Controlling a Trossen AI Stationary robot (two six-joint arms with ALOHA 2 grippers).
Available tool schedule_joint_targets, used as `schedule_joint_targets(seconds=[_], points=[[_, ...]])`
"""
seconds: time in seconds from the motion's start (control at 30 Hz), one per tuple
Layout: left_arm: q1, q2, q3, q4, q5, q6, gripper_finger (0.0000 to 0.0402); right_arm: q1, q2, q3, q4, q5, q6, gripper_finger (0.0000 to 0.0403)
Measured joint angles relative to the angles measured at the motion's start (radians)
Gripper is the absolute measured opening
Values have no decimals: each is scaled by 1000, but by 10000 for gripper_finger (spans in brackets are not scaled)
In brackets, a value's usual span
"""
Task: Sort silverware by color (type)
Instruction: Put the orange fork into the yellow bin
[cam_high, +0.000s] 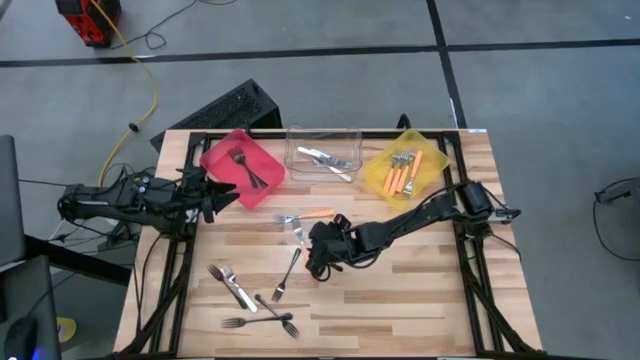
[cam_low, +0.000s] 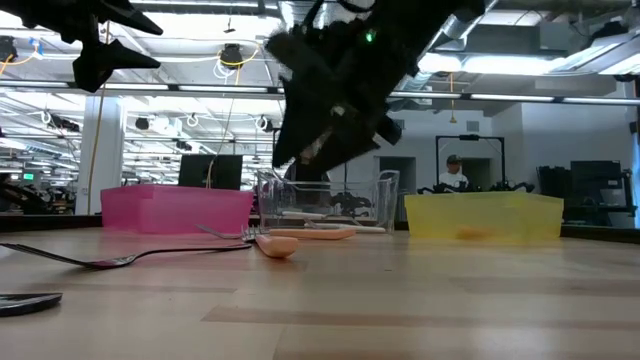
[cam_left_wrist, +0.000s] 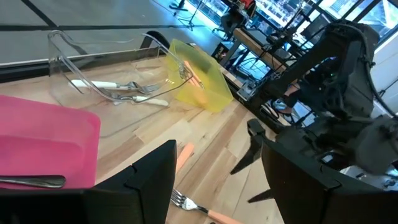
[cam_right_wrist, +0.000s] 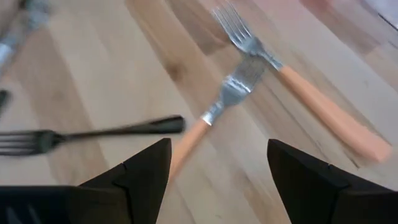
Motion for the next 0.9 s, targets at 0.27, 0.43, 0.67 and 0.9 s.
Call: schedule_joint_targets(seconds=[0.27,0.43,0.67,0.9], points=[[0,0,0,1,-2,0,220,33,94,7,33,40,45,292],[0,0,0,-3,-2,-4,220,36,98,16,73,51,51,292],[0,0,0,-6,0,-5,220,37,98,14,109,93,59,292],[0,0,0,-7,0,0,220,47,99,14,108,146,62,292]])
